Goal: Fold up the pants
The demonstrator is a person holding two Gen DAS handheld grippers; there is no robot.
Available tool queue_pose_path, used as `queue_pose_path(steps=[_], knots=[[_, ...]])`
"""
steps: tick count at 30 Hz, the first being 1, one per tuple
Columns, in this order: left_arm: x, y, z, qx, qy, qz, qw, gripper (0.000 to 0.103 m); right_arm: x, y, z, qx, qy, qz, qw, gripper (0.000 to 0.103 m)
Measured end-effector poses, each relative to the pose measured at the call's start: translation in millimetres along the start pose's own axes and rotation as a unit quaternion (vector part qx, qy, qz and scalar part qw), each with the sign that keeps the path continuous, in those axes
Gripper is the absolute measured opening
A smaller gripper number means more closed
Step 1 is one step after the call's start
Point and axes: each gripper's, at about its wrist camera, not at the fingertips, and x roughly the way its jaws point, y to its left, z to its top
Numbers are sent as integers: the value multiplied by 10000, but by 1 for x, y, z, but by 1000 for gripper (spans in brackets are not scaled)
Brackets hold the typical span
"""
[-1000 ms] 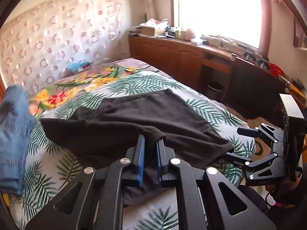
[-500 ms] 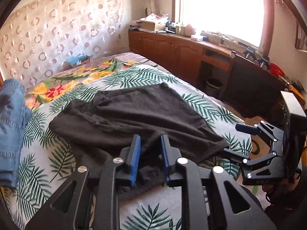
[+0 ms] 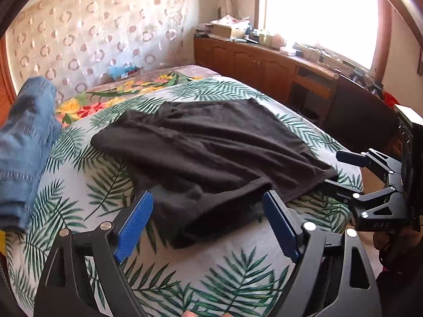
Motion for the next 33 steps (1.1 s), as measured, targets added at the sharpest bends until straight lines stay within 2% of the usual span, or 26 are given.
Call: queue_pose_path(steps=[10,13,15,18,25,27,29,33], knots=[[5,18,-19,-150,151,254,9995,86,18,18,17,-225,0,385,9990,85],[7,24,-23,-234,198,309,9991,86,27,27,23,-313,29,584,9978,76],[7,26,-26,-253,205,342,9989,86,34,31,27,-364,67,720,9967,60],[7,30,-28,-276,208,370,9987,86,46,37,30,-458,135,870,9951,47],[3,32,-33,-329,204,374,9986,86,66,41,39,-433,406,1201,9910,27],[2,32,-34,-351,187,369,9985,86,71,42,41,-542,478,1116,9911,12],[1,34,-34,-377,177,370,9984,86,75,39,42,-500,517,1145,9908,6],[-10,34,-31,-457,29,360,9983,86,62,30,50,-362,307,1278,9907,3]])
